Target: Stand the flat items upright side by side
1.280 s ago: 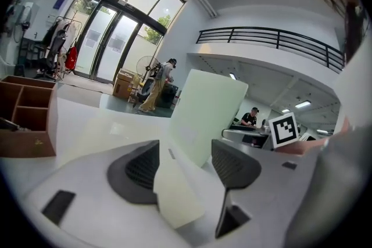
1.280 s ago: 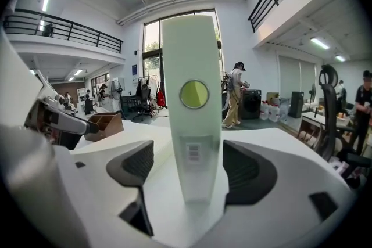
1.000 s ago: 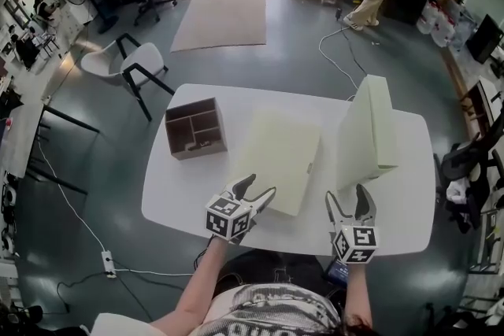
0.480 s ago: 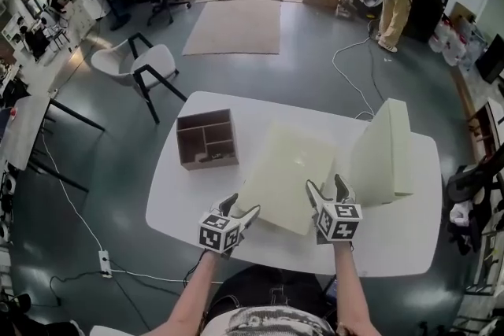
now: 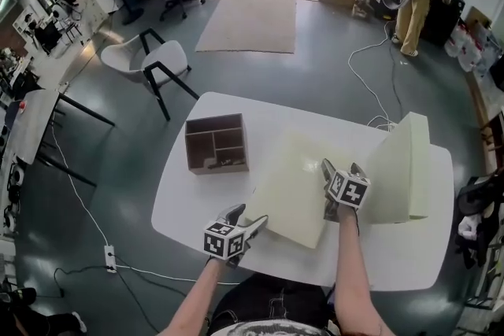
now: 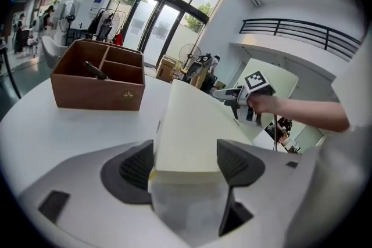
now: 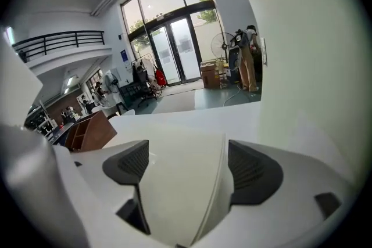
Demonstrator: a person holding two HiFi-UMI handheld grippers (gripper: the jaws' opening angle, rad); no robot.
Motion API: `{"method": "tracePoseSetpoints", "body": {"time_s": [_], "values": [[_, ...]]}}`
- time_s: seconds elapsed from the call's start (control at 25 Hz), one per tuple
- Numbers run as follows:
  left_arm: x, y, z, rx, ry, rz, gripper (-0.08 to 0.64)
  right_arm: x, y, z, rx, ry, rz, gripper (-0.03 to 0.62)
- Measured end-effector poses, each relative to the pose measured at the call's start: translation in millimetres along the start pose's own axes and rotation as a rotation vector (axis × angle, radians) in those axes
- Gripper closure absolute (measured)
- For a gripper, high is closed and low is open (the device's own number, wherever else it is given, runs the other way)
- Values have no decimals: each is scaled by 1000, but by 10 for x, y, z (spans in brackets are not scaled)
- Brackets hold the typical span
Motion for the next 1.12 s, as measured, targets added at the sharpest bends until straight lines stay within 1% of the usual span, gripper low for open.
{"method": "tracePoseSetpoints", "body": {"time_s": [0.08, 0.12, 0.24, 0.44, 0.52, 0.6, 0.68, 0.76, 0.88, 1.0, 1.12], "values": [[10, 31, 16, -1, -27, -2, 227, -14, 58, -88, -22, 45, 8, 164], [16, 48, 31, -6, -46, -4, 227, -29, 93, -112, -20, 78, 10, 163], [21, 101, 93, -31, -107, -1, 227, -95, 217, -104, 27, 183, 22, 143], [0, 166, 145, -105, -184, 28, 221, -168, 294, -174, 78, 271, 48, 105], [-27, 178, 160, -133, -226, 42, 213, -206, 305, -202, 106, 319, 58, 91], [-62, 191, 190, -159, -277, 53, 204, -233, 334, -201, 137, 346, 74, 91], [-114, 228, 217, -186, -320, 71, 193, -244, 371, -198, 164, 357, 87, 92], [-155, 262, 220, -216, -339, 97, 184, -242, 392, -191, 177, 352, 94, 92], [-149, 267, 207, -247, -323, 124, 183, -220, 371, -162, 167, 328, 85, 103], [-145, 271, 234, -259, -313, 144, 183, -191, 315, -118, 149, 301, 58, 131], [-150, 273, 245, -267, -284, 171, 189, -151, 235, -59, 134, 263, 12, 173]]}}
Point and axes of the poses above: the fingertips, and each gripper's own axes: y forward along the fingers, z to its left, x out of its top, the point moved 4 cm from there along -y, backward along the fingers, and after that the axes turned 11 degrees about x, right-handed, at the moved point
